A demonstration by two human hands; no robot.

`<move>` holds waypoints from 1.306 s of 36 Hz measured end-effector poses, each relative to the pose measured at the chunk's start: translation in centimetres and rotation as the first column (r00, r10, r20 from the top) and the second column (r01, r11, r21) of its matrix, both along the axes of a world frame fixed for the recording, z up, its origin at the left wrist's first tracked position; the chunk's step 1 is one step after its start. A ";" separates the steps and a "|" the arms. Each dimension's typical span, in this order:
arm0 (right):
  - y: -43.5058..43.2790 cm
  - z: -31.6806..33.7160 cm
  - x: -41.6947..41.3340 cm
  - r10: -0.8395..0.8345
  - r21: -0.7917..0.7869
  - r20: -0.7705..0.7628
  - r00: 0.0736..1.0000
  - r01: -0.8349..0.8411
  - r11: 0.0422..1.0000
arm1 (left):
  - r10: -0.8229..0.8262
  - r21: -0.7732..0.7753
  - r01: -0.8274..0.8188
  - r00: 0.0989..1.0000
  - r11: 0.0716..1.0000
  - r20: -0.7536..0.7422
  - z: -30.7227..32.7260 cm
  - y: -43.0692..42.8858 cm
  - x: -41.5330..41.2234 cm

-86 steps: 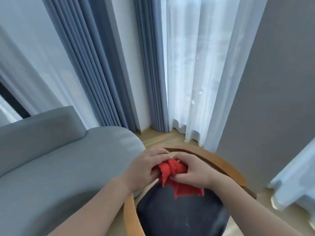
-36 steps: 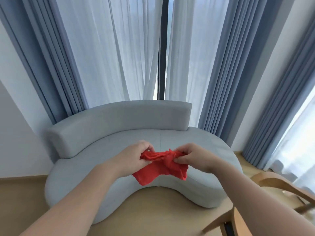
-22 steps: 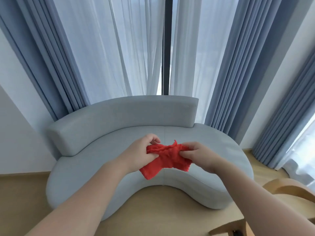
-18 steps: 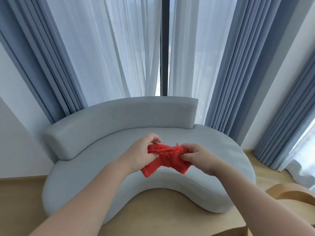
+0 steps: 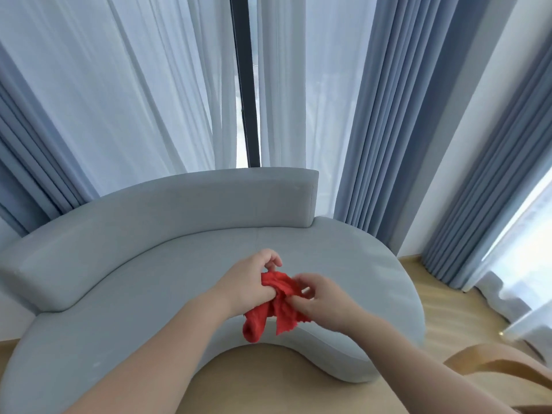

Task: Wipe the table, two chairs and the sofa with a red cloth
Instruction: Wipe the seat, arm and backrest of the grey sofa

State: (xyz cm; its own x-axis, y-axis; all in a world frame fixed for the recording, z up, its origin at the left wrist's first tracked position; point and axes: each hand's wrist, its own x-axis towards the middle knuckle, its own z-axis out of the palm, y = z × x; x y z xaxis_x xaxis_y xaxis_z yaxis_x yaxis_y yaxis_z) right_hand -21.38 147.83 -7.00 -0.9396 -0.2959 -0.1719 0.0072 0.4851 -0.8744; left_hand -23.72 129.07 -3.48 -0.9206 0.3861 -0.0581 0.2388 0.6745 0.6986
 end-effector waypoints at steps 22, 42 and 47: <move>-2.8 -3.4 -15.9 -0.279 0.270 0.100 0.955 0.244 0.931 | -0.350 -0.091 0.364 0.926 0.927 0.138 -5.1 -0.7 -21.3; 10.3 -7.3 -19.0 -0.534 0.395 0.160 0.830 0.442 0.805 | -0.526 -0.111 0.560 0.817 0.821 0.237 -11.3 12.6 -29.6; 14.8 -8.8 -20.0 -0.517 0.375 0.219 0.828 0.417 0.828 | -0.488 -0.152 0.533 0.835 0.833 0.253 -12.3 16.8 -30.4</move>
